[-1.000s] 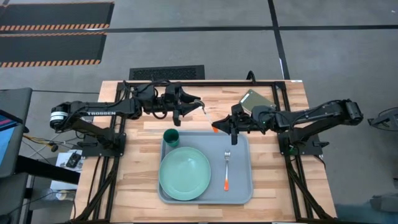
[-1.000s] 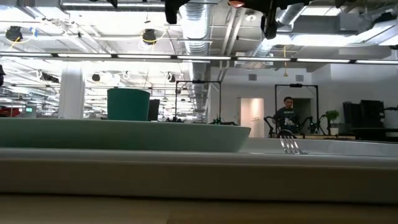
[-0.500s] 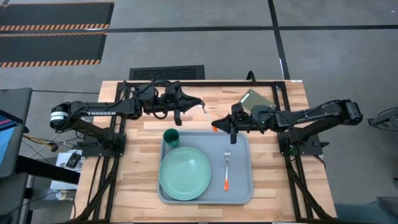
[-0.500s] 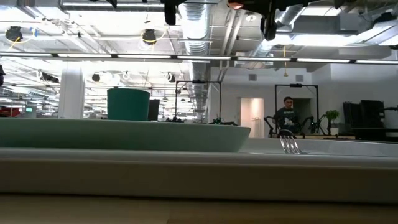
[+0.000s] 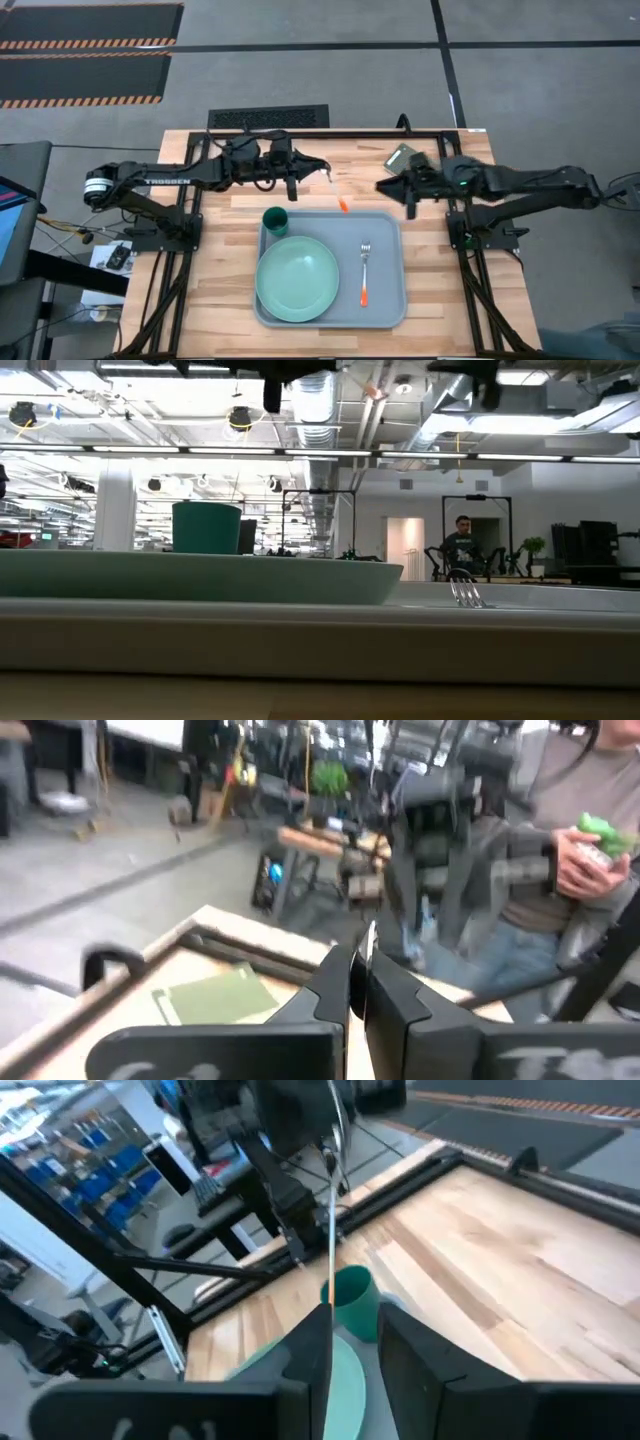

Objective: Pick and place plate/cup/fork/spoon on tray
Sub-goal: Put the orange spoon on the gray tray to the right of the orange fork

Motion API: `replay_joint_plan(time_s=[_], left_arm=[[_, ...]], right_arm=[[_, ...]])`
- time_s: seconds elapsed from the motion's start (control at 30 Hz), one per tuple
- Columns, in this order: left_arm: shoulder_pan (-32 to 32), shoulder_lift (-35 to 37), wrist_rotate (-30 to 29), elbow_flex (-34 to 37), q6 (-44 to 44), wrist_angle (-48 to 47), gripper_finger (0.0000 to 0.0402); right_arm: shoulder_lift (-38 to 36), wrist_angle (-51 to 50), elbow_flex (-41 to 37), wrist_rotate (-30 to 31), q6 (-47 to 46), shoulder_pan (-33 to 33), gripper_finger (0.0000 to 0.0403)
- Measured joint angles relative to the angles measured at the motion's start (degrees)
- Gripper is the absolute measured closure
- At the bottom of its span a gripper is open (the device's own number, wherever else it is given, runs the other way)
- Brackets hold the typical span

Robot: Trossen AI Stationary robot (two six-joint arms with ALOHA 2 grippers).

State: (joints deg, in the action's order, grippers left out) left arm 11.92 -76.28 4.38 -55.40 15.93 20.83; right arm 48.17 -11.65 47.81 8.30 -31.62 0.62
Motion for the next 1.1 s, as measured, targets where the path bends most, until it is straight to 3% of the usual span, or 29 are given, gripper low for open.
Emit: replay_joint_plan(time_s=[0.17,0.4,0.7,0.93,1.1], left_arm=[[-0.5,-9.1,4.5,-4.1,4.1,-0.6,0.0401],[-2.5,-25.9,12.4,-19.8,6.3,-4.9,0.0401],[-8.0,-42.6,11.8,-37.4,7.3,-16.2,0.0401],[-11.4,-51.0,11.7,-43.2,10.5,-17.3,0.0401],[-13.2,-53.4,7.9,-44.0,11.3,-18.2,0.0401]], right_arm=[[-6.6,-1.2,0.2,1.4,0.2,0.1,0.0295],[-9.5,-5.7,0.2,7.0,0.7,0.1,0.0295],[-9.6,-8.3,0.2,10.8,0.6,0.1,0.0295],[-10.1,-9.3,0.2,11.8,0.6,0.1,0.0295],[-9.8,-10.1,0.2,11.8,0.6,0.1,0.0295]])
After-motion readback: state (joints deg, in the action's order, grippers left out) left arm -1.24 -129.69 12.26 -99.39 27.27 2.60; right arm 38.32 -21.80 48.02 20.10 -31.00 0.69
